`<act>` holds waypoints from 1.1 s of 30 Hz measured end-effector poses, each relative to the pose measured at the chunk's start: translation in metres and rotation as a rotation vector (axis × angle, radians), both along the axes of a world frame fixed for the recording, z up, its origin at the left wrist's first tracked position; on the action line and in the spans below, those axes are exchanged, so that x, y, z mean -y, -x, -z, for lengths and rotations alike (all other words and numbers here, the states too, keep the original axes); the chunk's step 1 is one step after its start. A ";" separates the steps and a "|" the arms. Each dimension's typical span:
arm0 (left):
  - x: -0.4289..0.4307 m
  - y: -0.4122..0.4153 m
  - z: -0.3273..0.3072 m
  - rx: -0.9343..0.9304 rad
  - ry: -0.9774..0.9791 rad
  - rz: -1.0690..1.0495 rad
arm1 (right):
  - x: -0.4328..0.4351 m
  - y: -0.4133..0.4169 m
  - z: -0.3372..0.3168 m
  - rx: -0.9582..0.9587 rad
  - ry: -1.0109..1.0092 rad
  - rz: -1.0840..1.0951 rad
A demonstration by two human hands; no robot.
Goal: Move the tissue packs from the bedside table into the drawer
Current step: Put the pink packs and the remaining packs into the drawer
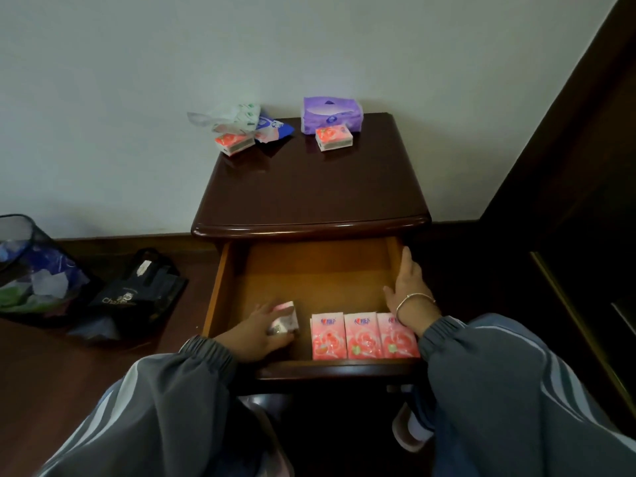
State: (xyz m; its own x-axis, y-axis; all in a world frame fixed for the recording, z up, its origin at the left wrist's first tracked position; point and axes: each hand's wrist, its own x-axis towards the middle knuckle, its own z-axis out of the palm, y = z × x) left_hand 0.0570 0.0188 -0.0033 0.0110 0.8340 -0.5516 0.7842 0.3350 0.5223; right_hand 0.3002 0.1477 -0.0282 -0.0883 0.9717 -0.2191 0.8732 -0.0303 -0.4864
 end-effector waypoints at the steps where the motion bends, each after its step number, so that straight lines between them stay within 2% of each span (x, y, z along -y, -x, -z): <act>1: 0.002 0.003 -0.002 0.055 -0.028 -0.049 | 0.000 0.000 0.002 0.017 -0.019 0.004; 3: 0.003 0.011 -0.005 0.125 -0.098 -0.138 | -0.001 0.000 0.006 0.015 -0.023 0.013; 5: -0.004 0.016 -0.008 0.107 -0.207 -0.207 | -0.003 0.000 0.009 0.001 -0.020 0.026; 8: -0.021 0.013 -0.006 -0.138 -0.362 -0.191 | -0.004 -0.001 0.012 0.001 -0.029 0.028; 9: -0.026 0.009 -0.002 -0.244 -0.356 -0.142 | -0.005 -0.001 0.012 -0.001 -0.027 0.030; 11: -0.031 0.002 0.012 -0.416 -0.224 -0.012 | -0.005 -0.001 0.012 -0.012 -0.023 0.034; 13: -0.035 0.000 0.022 -0.488 -0.052 0.073 | -0.006 -0.001 0.012 -0.021 -0.021 0.038; 18: -0.037 0.013 0.013 -0.261 0.152 0.109 | -0.008 0.002 0.017 -0.024 -0.030 0.049; 21: -0.031 0.008 0.007 -0.261 0.113 0.110 | -0.008 0.002 0.019 -0.021 -0.035 0.053; 27: -0.023 -0.026 0.007 -0.163 0.107 -0.118 | -0.010 0.001 0.020 -0.022 -0.032 0.050; 29: -0.020 -0.031 0.005 -0.159 0.133 -0.099 | -0.010 0.001 0.019 -0.020 -0.032 0.051; 33: -0.020 -0.021 -0.001 -0.008 0.140 -0.206 | -0.010 0.002 0.017 -0.023 -0.026 0.058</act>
